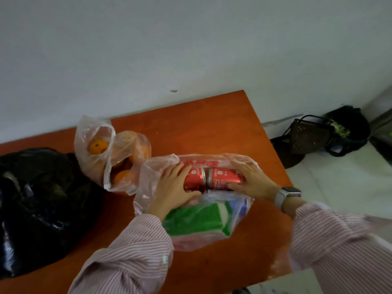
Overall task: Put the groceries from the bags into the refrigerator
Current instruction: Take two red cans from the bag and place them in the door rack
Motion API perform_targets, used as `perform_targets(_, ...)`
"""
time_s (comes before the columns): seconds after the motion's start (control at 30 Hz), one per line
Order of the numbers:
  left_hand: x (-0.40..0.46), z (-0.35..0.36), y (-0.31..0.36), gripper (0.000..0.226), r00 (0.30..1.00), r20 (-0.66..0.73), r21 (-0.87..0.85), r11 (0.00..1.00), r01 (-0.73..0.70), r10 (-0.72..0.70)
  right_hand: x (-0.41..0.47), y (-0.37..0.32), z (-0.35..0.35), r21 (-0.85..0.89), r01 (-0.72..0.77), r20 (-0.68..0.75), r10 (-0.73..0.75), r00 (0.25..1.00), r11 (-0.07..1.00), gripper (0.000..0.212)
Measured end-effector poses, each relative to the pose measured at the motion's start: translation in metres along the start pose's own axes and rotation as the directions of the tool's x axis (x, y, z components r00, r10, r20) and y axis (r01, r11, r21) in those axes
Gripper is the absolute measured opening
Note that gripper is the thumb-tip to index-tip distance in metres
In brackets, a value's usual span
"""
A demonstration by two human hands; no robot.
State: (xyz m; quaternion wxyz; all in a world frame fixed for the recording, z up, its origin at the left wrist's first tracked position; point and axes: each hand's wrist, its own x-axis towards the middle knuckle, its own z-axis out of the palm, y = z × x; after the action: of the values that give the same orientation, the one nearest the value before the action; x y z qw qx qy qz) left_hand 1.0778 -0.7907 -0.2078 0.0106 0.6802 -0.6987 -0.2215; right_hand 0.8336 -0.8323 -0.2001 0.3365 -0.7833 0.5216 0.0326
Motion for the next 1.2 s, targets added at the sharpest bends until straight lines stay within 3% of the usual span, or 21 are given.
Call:
perform_targets(0.07, 0.006, 0.009, -0.009, 0.094, 0.998, 0.037, -0.148, 0.987, 0.059, -0.054, 0.000, 0.010, 0.005, 0.351, -0.107, 0.049, 0.096, 0.994, 0.930, 0.082)
perform_targets(0.13, 0.008, 0.009, -0.015, 0.095, 0.992, 0.059, -0.337, 0.933, 0.122, -0.109, -0.003, 0.012, 0.009, 0.634, -0.190, 0.118, 0.148, 0.982, 0.750, 0.081)
perform_targets(0.2, 0.008, 0.005, -0.019, 0.093, 0.987, 0.088, -0.463, 0.872, 0.158, -0.132, -0.002, 0.016, 0.012, 0.694, -0.221, 0.141, 0.171, 0.975, 0.686, 0.082)
perform_targets(0.3, 0.006, -0.002, -0.026, 0.086, 0.976, 0.094, -0.568, 0.795, 0.214, -0.196, 0.003, 0.018, 0.012, 0.652, -0.193, 0.081, 0.186, 0.979, 0.733, 0.082)
perform_targets(0.37, 0.006, -0.005, -0.031, 0.078, 0.963, 0.128, -0.672, 0.693, 0.261, -0.238, 0.003, 0.020, 0.015, 0.593, -0.177, -0.007, 0.225, 0.974, 0.785, 0.081)
perform_targets(0.43, 0.005, -0.007, -0.035, 0.065, 0.946, 0.178, -0.739, 0.598, 0.309, -0.270, 0.000, 0.023, 0.020, 0.626, -0.167, -0.040, 0.245, 0.969, 0.761, 0.073)
perform_targets(0.5, 0.000, -0.006, -0.036, 0.049, 0.933, 0.105, -0.727, 0.613, 0.308, -0.344, -0.003, 0.022, 0.023, 0.730, -0.170, -0.049, 0.298, 0.953, 0.663, 0.054)
perform_targets(0.53, -0.003, -0.006, -0.035, 0.041, 0.926, -0.001, -0.671, 0.687, 0.279, -0.377, -0.002, 0.020, 0.022, 0.759, -0.171, -0.072, 0.343, 0.937, 0.628, 0.041)
perform_targets(0.57, -0.007, -0.007, -0.032, 0.035, 0.922, -0.140, -0.551, 0.802, 0.230, -0.361, -0.002, 0.016, 0.019, 0.736, -0.160, -0.140, 0.379, 0.915, 0.658, 0.031)
perform_targets(0.63, -0.009, -0.010, -0.021, 0.027, 0.930, -0.336, -0.227, 0.971, 0.073, -0.148, 0.000, 0.010, 0.012, 0.525, -0.142, -0.350, 0.365, 0.863, 0.839, 0.023)
perform_targets(0.7, -0.005, -0.013, -0.006, 0.033, 0.963, -0.253, -0.052, 0.993, -0.106, 0.089, 0.001, -0.001, 0.003, 0.241, -0.035, -0.447, 0.143, 0.883, 0.970, 0.029)
perform_targets(0.77, 0.004, -0.012, 0.004, 0.047, 0.982, -0.090, 0.030, 0.986, -0.163, 0.165, 0.002, -0.012, -0.002, 0.021, 0.074, -0.301, -0.064, 0.952, 0.997, 0.041)
perform_targets(0.87, 0.018, -0.011, 0.006, 0.064, 0.986, 0.048, 0.151, 0.975, -0.163, 0.157, 0.012, -0.017, -0.001, -0.227, 0.070, -0.033, -0.079, 0.996, 0.971, 0.063)
perform_targets(1.0, 0.029, -0.006, 0.004, 0.083, 0.979, 0.146, 0.181, 0.968, -0.171, 0.146, 0.025, -0.014, 0.002, -0.283, 0.028, 0.072, -0.007, 0.997, 0.959, 0.077)
perform_targets(1.1, 0.041, -0.003, 0.009, 0.079, 0.982, 0.158, 0.065, 0.991, -0.116, 0.104, 0.030, -0.016, 0.000, -0.224, 0.006, 0.124, 0.023, 0.992, 0.975, 0.081)
perform_targets(1.2, 0.046, -0.008, 0.011, 0.070, 0.985, 0.133, 0.067, 0.990, -0.124, 0.114, 0.029, -0.015, 0.000, -0.075, -0.020, 0.104, 0.028, 0.994, 0.997, 0.083)
